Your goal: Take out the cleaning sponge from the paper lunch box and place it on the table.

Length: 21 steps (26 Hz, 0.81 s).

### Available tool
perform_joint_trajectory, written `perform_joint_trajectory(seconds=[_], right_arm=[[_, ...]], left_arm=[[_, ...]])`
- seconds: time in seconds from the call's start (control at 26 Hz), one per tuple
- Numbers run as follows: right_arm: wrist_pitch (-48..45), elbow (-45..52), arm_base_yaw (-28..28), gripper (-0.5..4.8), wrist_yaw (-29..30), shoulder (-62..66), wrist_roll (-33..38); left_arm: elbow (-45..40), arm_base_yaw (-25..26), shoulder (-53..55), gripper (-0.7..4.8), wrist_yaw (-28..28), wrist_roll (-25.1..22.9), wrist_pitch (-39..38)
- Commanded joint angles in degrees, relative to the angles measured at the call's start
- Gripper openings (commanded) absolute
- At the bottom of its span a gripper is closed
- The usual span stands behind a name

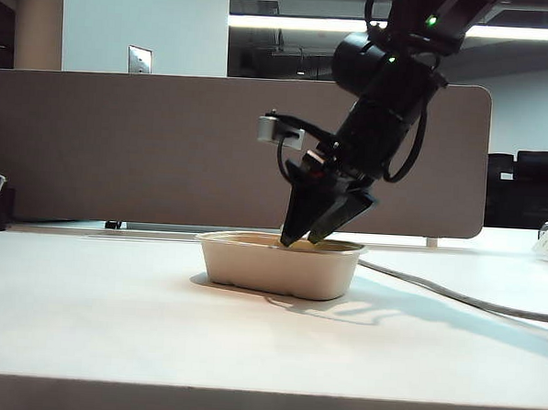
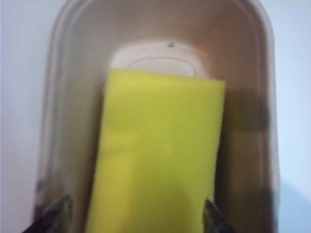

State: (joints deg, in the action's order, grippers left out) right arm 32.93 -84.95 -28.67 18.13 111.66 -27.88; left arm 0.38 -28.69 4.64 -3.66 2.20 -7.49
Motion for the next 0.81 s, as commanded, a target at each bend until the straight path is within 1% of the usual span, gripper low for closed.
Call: perform_joint_trajectory(seconds=[0.04,0.35,0.38,0.42,0.46,0.5,0.54,0.58,0.61,0.81], right_arm=[[-2.0,-0.6,-0.3,3.38,-1.2,1.3,-0.2],[-1.1,-5.0,-1.3,3.34,-1.5,6.8,0.9],[-1.1,-5.5,-1.5,3.06,-1.6,7.1,0.9],[-1.2,-5.7,-1.6,2.55,-1.6,7.2,0.9],[-1.6,-5.7,-1.9,1.94,-1.6,7.2,0.9],[-1.9,-5.8,-2.2,1.02,-1.6,7.2,0.9],[-1.9,-6.1,-2.3,0.32,-1.7,7.2,0.9],[-1.9,-6.4,-2.3,-0.14,-1.7,7.2,0.9],[-1.9,-6.8,-2.3,-0.06,-1.9,7.2,0.9],[-1.0,-9.5,-2.3,-0.06,-2.3,6.8,2.6]], left_arm=[[0.0,0.0,0.0,-0.05,-0.2,0.0,0.7],[0.0,0.0,0.0,-0.05,-0.2,0.0,0.7],[0.0,0.0,0.0,-0.05,-0.2,0.0,0.7],[0.0,-0.1,0.0,-0.05,-0.2,0.0,0.7],[0.0,0.0,0.0,-0.05,-0.2,0.0,0.7],[0.0,0.0,0.0,-0.05,-0.2,0.0,0.7],[0.0,0.0,0.0,-0.05,-0.2,-0.1,0.7],[0.0,0.0,0.0,-0.05,-0.2,0.0,0.7],[0.0,0.0,0.0,-0.05,-0.2,-0.1,0.7],[0.0,0.0,0.0,-0.05,-0.2,0.0,0.7]])
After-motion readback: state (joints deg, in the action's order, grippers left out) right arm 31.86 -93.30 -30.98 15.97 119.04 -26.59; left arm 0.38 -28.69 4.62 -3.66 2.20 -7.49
